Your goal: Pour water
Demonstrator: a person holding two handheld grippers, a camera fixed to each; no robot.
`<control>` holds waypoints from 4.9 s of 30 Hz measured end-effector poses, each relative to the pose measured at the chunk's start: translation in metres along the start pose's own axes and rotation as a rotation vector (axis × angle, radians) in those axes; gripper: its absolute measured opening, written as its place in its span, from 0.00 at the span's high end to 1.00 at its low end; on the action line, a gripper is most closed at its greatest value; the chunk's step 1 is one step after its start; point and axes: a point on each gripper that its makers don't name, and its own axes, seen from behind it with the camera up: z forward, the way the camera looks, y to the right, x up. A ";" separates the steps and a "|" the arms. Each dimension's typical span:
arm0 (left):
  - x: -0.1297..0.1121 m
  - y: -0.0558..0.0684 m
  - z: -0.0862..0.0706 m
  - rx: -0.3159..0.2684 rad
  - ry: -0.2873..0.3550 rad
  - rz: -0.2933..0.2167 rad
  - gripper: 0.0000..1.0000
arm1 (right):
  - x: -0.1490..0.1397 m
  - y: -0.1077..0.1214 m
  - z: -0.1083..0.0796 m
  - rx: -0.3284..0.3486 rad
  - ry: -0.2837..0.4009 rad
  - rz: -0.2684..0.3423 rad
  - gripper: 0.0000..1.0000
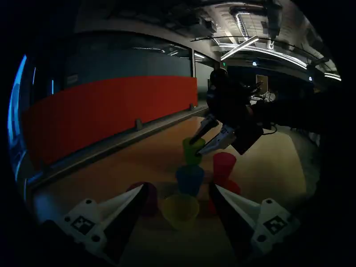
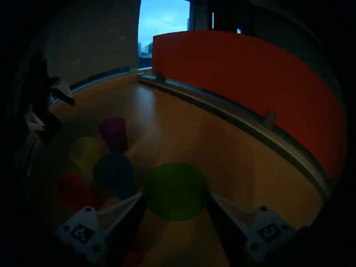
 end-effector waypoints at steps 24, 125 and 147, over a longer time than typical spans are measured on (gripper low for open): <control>0.003 0.010 -0.008 0.005 0.008 0.021 0.01 | 0.046 -0.033 -0.074 -0.020 0.129 -0.041 0.09; 0.019 0.040 -0.037 0.027 0.073 0.004 0.01 | 0.114 -0.115 -0.186 0.001 0.580 -0.036 0.09; 0.008 0.036 -0.006 0.014 -0.002 0.020 0.01 | 0.096 -0.121 -0.210 -0.008 0.584 -0.043 0.09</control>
